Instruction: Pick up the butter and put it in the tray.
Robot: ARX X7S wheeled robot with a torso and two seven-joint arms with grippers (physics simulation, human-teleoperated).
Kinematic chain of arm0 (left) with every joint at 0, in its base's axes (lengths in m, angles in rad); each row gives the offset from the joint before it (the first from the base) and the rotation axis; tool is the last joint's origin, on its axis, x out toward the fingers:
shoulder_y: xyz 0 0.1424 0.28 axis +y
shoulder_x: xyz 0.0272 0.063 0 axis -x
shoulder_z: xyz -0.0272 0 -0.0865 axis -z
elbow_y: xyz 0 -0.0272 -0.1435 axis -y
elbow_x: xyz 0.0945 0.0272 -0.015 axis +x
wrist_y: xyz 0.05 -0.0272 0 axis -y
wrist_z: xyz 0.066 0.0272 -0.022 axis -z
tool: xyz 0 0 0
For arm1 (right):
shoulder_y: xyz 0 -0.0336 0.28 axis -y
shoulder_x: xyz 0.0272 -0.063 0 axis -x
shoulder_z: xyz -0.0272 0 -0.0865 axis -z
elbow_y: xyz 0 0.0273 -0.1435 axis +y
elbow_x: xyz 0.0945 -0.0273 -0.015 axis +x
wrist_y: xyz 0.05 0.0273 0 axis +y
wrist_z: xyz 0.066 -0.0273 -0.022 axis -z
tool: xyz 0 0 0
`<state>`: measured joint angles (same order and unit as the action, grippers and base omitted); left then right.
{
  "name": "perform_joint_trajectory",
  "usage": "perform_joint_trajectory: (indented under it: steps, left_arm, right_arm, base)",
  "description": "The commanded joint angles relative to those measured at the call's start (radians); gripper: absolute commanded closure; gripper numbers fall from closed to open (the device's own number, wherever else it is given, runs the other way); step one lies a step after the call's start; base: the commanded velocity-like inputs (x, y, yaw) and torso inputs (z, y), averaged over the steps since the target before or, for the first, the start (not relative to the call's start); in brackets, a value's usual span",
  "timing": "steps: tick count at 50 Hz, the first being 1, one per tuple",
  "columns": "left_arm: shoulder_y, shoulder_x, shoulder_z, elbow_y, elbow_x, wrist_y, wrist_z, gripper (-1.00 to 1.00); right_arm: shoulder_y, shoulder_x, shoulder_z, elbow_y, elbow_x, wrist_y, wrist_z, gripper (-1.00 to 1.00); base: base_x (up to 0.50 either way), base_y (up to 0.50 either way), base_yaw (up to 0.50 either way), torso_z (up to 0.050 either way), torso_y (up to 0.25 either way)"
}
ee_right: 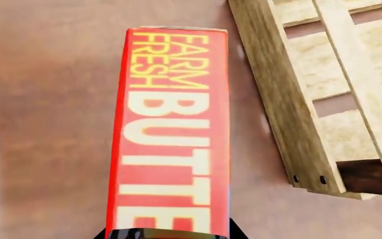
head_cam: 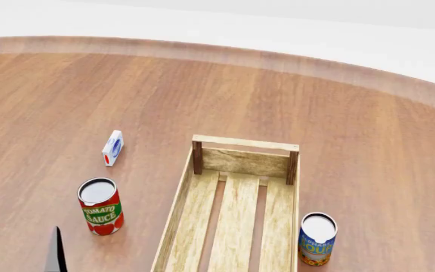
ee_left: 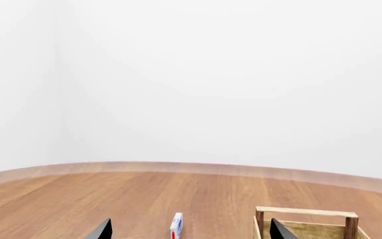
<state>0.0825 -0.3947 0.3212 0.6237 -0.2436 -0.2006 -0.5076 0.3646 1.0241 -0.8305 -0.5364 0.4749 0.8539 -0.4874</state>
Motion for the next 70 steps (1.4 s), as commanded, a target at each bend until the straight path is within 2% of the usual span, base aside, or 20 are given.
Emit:
perform_joint_trajectory:
  steps: [1, 16, 24, 26, 36, 39, 60, 70]
  left_arm:
    - [0.001, 0.017, -0.034, 0.021, -0.013, -0.008, 0.033, -1.00]
    - [0.006, 0.010, -0.031, 0.035, -0.017, -0.014, 0.028, -1.00]
    - [0.007, 0.008, -0.030, 0.039, -0.018, -0.013, 0.025, -1.00]
    - [0.007, 0.006, -0.030, 0.040, -0.019, -0.014, 0.025, -1.00]
    - [0.006, 0.001, -0.030, 0.053, -0.027, -0.023, 0.022, -1.00]
    - [0.005, -0.002, -0.032, 0.057, -0.028, -0.028, 0.020, -1.00]
    - [0.000, -0.007, -0.034, 0.057, -0.039, -0.032, 0.014, -1.00]
    - [-0.002, -0.010, -0.039, 0.061, -0.046, -0.034, 0.010, -1.00]
  right_arm:
    - [0.018, 0.054, 0.099, -0.190, 0.084, 0.059, 0.002, 1.00]
    - [0.047, 0.185, 0.239, -0.395, 0.257, 0.123, 0.059, 1.00]
    - [0.102, 0.190, 0.322, -0.397, 0.339, 0.116, 0.073, 1.00]
    - [0.124, 0.193, 0.288, -0.408, 0.279, 0.132, 0.053, 1.00]
    - [0.199, 0.176, 0.448, -0.376, 0.507, 0.132, 0.123, 1.00]
    - [0.214, 0.177, 0.470, -0.363, 0.526, 0.128, 0.131, 1.00]
    - [0.318, 0.011, 0.518, -0.167, 0.579, 0.160, 0.266, 1.00]
    - [0.354, -0.054, 0.507, -0.076, 0.523, 0.155, 0.319, 1.00]
  base:
    - [0.00, 0.00, 0.00, 0.000, 0.000]
    - [0.00, 0.00, 0.00, 0.000, 0.001]
    - [0.00, 0.00, 0.00, 0.000, 0.001]
    - [0.00, 0.00, 0.00, 0.000, 0.000]
    - [0.00, 0.00, 0.00, 0.000, 0.000]
    - [0.00, 0.00, 0.00, 0.000, 0.003]
    - [0.00, 0.00, 0.00, 0.001, 0.000]
    - [0.00, 0.00, 0.00, 0.000, 0.001]
